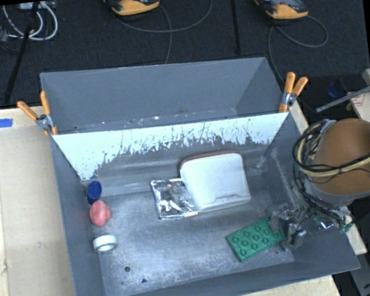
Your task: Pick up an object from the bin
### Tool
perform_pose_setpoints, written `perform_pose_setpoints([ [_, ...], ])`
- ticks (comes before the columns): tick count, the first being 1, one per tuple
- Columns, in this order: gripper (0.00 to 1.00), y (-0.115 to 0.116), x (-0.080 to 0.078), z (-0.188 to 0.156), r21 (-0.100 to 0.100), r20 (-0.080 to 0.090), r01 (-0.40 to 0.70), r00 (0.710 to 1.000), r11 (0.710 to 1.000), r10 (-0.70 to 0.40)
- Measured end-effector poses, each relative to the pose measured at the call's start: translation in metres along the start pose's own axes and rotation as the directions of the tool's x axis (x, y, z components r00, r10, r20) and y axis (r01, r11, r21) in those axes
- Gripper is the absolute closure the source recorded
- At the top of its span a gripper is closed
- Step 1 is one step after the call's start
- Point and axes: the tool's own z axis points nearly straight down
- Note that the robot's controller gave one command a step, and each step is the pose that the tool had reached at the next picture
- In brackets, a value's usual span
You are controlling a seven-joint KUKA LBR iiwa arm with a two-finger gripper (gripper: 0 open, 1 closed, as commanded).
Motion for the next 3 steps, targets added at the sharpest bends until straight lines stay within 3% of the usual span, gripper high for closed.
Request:
perform_pose_setpoints([
  [1,1.0,0.0,0.012,-0.001,0.005,0.012,0.017,1.0,1.0,-0.017],
  [2,1.0,-0.006,-0.005,-0.001,0.001,0.003,0.031,1.0,1.0,-0.031],
  [3,1.0,0.004,0.02,-0.001,0.007,0.012,0.044,0.999,0.999,-0.044],
])
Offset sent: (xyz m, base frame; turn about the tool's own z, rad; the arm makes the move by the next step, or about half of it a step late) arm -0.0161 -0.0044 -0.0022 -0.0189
